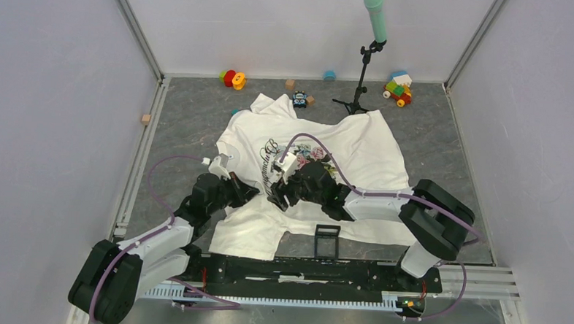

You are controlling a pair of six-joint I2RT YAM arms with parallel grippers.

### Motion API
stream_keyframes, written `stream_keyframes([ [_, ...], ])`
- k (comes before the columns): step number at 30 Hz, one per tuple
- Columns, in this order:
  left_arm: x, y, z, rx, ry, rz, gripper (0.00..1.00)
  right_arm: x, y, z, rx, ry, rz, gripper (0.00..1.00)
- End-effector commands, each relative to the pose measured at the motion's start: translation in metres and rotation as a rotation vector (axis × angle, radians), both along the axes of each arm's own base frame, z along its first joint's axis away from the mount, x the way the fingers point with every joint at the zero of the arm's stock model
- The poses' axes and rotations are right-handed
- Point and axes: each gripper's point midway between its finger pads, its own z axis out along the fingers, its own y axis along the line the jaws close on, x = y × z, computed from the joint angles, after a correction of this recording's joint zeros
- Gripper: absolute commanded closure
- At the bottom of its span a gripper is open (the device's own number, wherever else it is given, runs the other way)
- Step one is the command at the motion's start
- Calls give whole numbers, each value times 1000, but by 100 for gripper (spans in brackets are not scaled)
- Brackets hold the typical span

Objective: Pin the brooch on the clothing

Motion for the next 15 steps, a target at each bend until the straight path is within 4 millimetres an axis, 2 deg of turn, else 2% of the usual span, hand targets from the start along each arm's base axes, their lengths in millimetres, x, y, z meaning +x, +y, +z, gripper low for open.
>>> stream_keyframes([
  [1, 5, -5, 16, -36, -31, -8, 98, 15, 25, 18, 74, -86, 3, 32],
  [7, 4, -5, 16, -34, -32, -11, 98, 22, 37, 7, 58, -98, -15, 36],
  [13, 4, -6, 18, -37, -35, -12, 98, 26, 43, -12, -6, -96, -12, 41],
  [15, 5, -5, 18, -34, -38, -10, 98, 27, 42, -18, -29, -94, -14, 48],
])
